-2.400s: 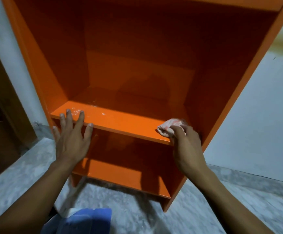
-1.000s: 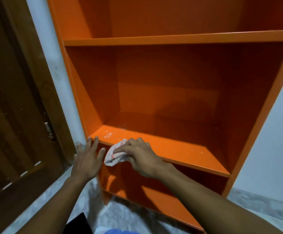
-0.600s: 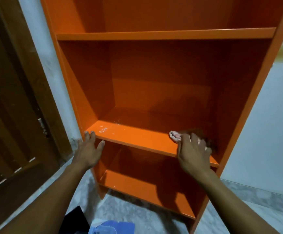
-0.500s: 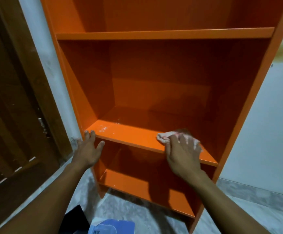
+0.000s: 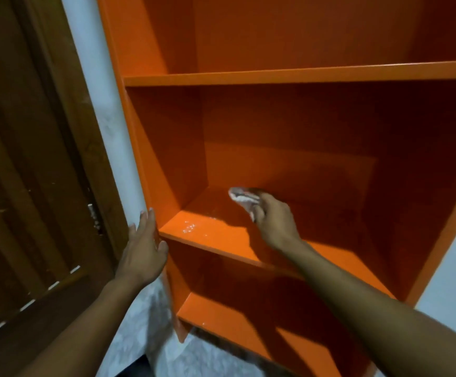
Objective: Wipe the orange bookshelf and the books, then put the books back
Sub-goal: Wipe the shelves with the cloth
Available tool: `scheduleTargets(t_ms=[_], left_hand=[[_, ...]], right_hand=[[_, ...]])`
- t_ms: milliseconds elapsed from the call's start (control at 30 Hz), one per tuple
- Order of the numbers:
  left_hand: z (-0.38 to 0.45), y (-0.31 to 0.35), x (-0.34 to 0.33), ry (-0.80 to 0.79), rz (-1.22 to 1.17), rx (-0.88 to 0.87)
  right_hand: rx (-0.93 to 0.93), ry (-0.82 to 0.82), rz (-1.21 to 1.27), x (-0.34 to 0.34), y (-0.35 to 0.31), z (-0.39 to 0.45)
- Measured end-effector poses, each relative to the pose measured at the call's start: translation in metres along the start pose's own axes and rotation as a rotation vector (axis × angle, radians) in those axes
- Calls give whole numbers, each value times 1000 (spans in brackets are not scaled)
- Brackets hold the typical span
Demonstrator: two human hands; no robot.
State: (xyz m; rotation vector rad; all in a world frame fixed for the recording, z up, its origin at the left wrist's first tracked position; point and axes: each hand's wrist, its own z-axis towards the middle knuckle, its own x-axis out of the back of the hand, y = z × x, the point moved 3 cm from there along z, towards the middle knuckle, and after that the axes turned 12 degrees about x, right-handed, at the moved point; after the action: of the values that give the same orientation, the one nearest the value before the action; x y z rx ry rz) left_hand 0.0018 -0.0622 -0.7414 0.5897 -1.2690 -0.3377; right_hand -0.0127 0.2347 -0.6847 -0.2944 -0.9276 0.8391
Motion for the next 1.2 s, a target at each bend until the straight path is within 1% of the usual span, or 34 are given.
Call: scheduleTargets(t_ms=[33,67,133,167,233,300,333,367,400,500,533,567,633,700,767,833,900,933,967,1000,1033,1067,1100,1200], left_hand=[[2,2,0,-4,-9,1],[3,4,-1,-2,-14,5],[1,8,-4,6,-24,23],[0,10,-6,14,-27,18],[1,10,-8,18,-45,8],[2,6,-8,21,-73,-12],[1,6,-7,28,-90,-34],[0,5,-7,36,-107,-56],[-2,6,-5,47,-123,-71],[-5,7,2,69,-151,-67],[-4,6,5,73,-145,-62],[-1,4,8,77,-136,-67],[2,1,16,81,-107,-71],[3,-3,22,63,-61,-64],[4,-4,25,43,-14,-83],[2,-3,26,15,4,-62],[2,-3,26,-5,10,-54],[2,-2,25,-11,9,-59],[2,-1,24,-18,4,-66],[2,0,24,-23,-2,-69],[3,0,24,-28,-9,-70],[3,0,24,-29,-10,-71],[4,-1,24,-28,-12,-72],[6,-1,24,-27,-2,-74]], right_hand=[[-94,-56,-100,-3,25,13],[-141,-134,-187,-6,45,21],[-149,-299,-303,-22,77,31],[-141,-343,-347,-29,82,34],[-154,-382,-374,-45,84,39],[-172,-550,-311,-62,68,38],[-147,-635,-265,-69,55,35],[-88,-680,-236,-76,42,31],[3,-687,-239,-82,25,26],[232,-622,-406,-93,-18,4],[310,-609,-414,-99,-26,-3],[409,-602,-361,-104,-35,-10],[558,-603,-152,-106,-48,-19],[597,-625,57,-95,-62,-19],[582,-525,190,-77,-68,-6],[522,-361,176,-64,-57,18],[376,-271,213,-54,-36,47],[276,-258,231,-52,-25,59],[166,-251,184,-51,-15,69],[54,-254,82,-53,-3,77],[-49,-290,-32,-58,12,83],[-113,-340,-119,-65,23,86],[-126,-393,-186,-74,31,88],[-81,-519,-338,-106,44,99]])
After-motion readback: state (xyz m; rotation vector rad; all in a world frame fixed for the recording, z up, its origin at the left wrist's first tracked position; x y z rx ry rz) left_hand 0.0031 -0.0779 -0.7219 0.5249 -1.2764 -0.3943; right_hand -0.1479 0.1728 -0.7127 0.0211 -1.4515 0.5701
